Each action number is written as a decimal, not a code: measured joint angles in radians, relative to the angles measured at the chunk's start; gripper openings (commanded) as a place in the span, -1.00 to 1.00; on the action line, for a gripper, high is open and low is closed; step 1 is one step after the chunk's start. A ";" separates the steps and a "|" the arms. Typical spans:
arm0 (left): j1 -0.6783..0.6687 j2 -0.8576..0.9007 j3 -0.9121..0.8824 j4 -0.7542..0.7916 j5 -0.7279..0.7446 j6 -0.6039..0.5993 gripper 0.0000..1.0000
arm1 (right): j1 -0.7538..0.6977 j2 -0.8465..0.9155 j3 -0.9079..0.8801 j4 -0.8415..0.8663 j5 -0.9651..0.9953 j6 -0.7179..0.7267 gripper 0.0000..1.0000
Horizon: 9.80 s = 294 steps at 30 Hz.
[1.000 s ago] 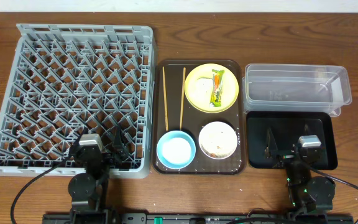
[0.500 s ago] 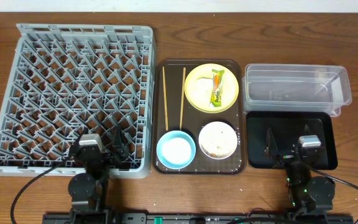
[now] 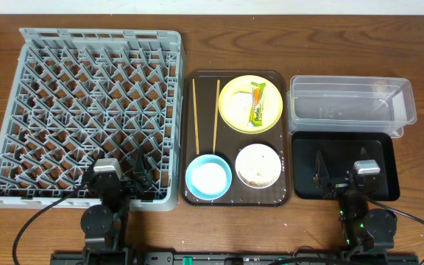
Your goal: Sort waste into correct bins and load items into the dishwasher
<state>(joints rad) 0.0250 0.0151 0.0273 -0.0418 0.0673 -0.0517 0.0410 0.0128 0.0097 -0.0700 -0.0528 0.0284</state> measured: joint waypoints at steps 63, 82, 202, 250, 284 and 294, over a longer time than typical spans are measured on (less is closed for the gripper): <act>-0.001 0.978 1.193 -0.945 0.343 -0.083 0.85 | 0.427 1.619 1.349 -0.510 -0.051 0.195 0.70; -0.001 0.978 1.193 -0.946 0.346 -0.083 0.85 | 0.455 2.090 1.353 -0.212 0.014 0.233 -0.98; -0.560 1.421 1.189 -0.964 0.171 -0.170 0.27 | -0.005 1.368 1.336 -0.898 -0.295 0.295 0.31; -0.306 1.149 1.197 -0.926 0.080 -0.266 0.58 | 0.594 1.611 0.996 -0.540 -0.103 0.628 -0.06; -0.306 1.006 1.197 -1.062 0.083 -0.298 0.57 | 0.677 1.587 0.986 -0.492 -0.314 0.381 -0.98; -0.306 1.006 1.197 -0.872 0.302 -0.319 0.59 | 0.388 1.342 1.019 -0.441 -0.462 0.351 -0.98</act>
<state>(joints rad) -0.2813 1.0210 1.2247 -0.9138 0.3695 -0.3706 0.4294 1.3552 1.0290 -0.5106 -0.5152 0.3790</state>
